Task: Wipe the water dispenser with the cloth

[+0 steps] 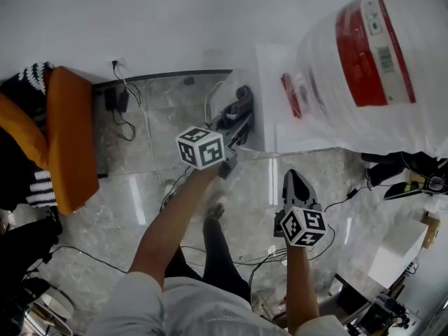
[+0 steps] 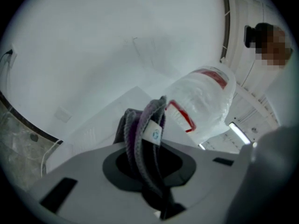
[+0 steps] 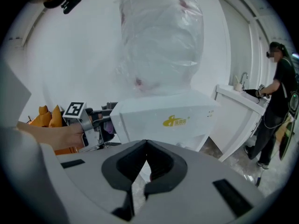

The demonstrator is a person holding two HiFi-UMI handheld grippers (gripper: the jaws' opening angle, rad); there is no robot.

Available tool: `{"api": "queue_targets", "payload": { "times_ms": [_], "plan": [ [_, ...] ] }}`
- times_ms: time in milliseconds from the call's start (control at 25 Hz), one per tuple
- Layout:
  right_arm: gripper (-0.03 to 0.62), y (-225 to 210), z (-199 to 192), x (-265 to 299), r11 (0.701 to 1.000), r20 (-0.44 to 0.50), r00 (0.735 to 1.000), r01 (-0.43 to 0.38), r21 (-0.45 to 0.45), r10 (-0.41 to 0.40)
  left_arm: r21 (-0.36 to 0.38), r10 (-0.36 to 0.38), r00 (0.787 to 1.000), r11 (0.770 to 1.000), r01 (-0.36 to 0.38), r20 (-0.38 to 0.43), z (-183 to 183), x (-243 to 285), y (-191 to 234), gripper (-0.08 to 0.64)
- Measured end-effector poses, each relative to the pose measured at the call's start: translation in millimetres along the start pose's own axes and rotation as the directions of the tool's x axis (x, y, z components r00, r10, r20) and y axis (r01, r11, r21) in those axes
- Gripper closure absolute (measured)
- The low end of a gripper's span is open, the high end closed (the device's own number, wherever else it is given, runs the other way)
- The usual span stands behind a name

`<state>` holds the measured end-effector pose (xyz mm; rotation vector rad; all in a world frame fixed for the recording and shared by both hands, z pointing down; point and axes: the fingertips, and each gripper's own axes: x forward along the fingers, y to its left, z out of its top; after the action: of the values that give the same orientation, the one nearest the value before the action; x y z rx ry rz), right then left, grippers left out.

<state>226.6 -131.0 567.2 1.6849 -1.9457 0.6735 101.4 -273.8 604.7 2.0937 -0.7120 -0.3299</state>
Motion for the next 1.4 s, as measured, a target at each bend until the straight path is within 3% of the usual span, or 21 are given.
{"api": "queue_targets", "payload": {
  "times_ms": [80, 440, 680, 760, 920, 1000, 1160, 1400],
  "plan": [
    [0.578, -2, 3, 2, 1.0, 0.0, 1.0, 0.001, -0.005, -0.001, 0.013, 0.02, 0.999, 1.0, -0.019, -0.026, -4, 8, 21, 0.508],
    [0.578, -22, -8, 17, 0.996, -0.022, 0.997, 0.073, -0.052, -0.075, -0.089, 0.106, 0.991, 0.989, -0.114, -0.083, -23, 37, 126, 0.508],
    [0.578, -34, -39, 24, 0.992, -0.06, 0.992, 0.108, -0.068, -0.113, -0.06, 0.121, 0.982, 0.99, -0.13, -0.143, -58, 46, 196, 0.508],
    [0.578, -36, -50, 28, 0.991, -0.074, 0.99, 0.115, -0.063, -0.119, -0.088, 0.121, 0.982, 0.987, -0.135, -0.148, -72, 48, 219, 0.508],
    [0.578, -36, -61, 40, 0.992, -0.091, 0.989, 0.115, -0.054, -0.119, -0.216, 0.11, 0.988, 0.967, -0.132, -0.11, -91, 50, 259, 0.508],
    [0.578, -34, -62, 46, 0.992, -0.085, 0.99, 0.112, -0.052, -0.116, -0.236, 0.111, 0.988, 0.962, -0.133, -0.107, -93, 52, 276, 0.508],
    [0.578, -31, -59, 55, 0.994, -0.07, 0.993, 0.096, -0.055, -0.1, -0.182, 0.089, 0.989, 0.977, -0.111, -0.121, -78, 59, 280, 0.508],
    [0.578, -16, -39, 45, 0.997, -0.031, 0.998, 0.056, -0.053, -0.058, -0.003, -0.004, 0.994, 1.0, 0.003, -0.105, -17, 66, 215, 0.508]
  ]
}}
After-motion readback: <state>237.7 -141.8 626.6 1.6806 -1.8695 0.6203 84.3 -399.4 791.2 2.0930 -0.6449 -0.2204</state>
